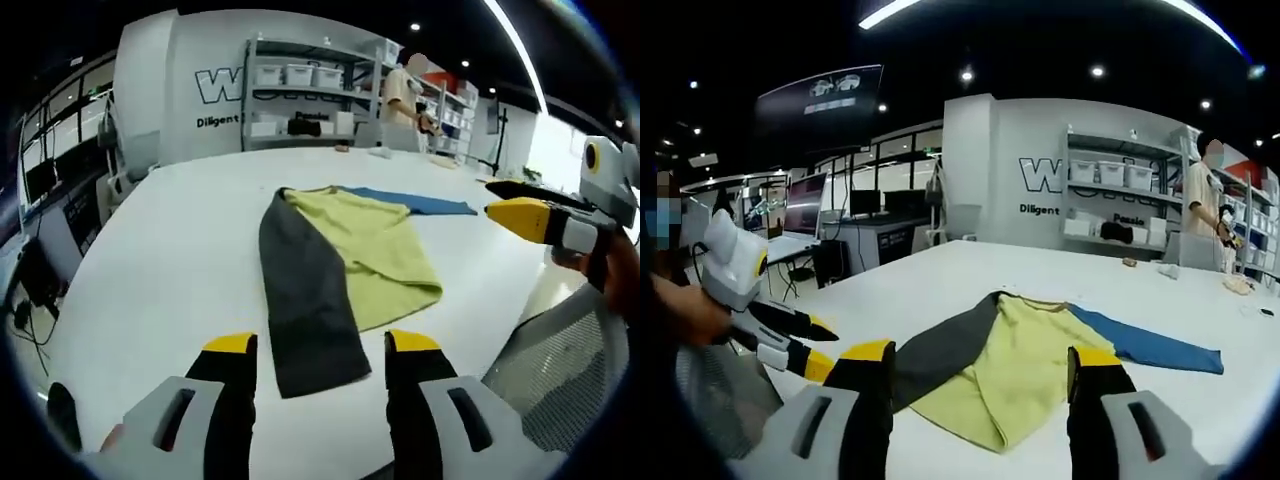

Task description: Fold the garment on the visible template until the final outline fits inside the template.

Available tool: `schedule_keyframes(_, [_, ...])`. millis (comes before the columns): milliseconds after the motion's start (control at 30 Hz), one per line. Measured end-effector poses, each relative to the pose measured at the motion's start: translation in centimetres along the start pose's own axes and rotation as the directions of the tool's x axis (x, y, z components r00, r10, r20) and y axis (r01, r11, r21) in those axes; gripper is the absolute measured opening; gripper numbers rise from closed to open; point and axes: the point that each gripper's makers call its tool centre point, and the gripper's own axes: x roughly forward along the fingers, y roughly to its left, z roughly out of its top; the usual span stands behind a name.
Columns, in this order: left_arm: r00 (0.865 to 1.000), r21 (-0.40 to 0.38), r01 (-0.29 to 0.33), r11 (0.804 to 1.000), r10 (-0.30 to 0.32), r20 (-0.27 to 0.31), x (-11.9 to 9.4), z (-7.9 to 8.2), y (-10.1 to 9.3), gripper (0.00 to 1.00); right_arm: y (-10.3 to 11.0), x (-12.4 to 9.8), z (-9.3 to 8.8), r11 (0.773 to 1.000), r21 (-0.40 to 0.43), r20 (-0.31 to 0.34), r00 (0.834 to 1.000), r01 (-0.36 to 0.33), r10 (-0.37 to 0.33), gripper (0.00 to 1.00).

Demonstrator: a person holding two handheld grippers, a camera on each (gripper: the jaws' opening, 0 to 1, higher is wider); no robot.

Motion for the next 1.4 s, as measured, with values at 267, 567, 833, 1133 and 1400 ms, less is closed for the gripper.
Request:
schedule_keyframes(267, [0.986,0.030,-0.001,1.000,0.006,-0.170,1.6,-3.2,1.4,0.39,0.2,0.0,0.0,1.000,-0.003,-0.002,1.000,-0.009,0.008,0.69])
schedule_keyframes(567, [0.965,0.019,0.001,1.000,0.004,-0.261,3.1,-4.8,2.5,0.25,0.1,0.0,0.1,1.000,0.007,0.006,1.000,-0.011,0.011,0.68])
schedule_keyframes(833, [0.949,0.044,0.002,0.999,0.012,-0.315,4.0,-6.0,2.6,0.26,0.0,0.0,0.2,1.000,0.018,0.014,1.000,-0.017,0.017,0.67])
schedule_keyframes(1133, [0.950,0.038,-0.010,0.999,0.022,-0.312,3.9,-6.0,2.6,0.19,-0.1,-0.1,0.3,1.000,0.024,0.018,1.000,-0.018,0.018,0.65])
schedule_keyframes(1400, [0.950,0.064,-0.011,0.998,0.030,-0.310,4.1,-5.9,2.5,0.13,-0.1,-0.2,0.2,1.000,0.023,0.015,1.000,-0.018,0.017,0.65])
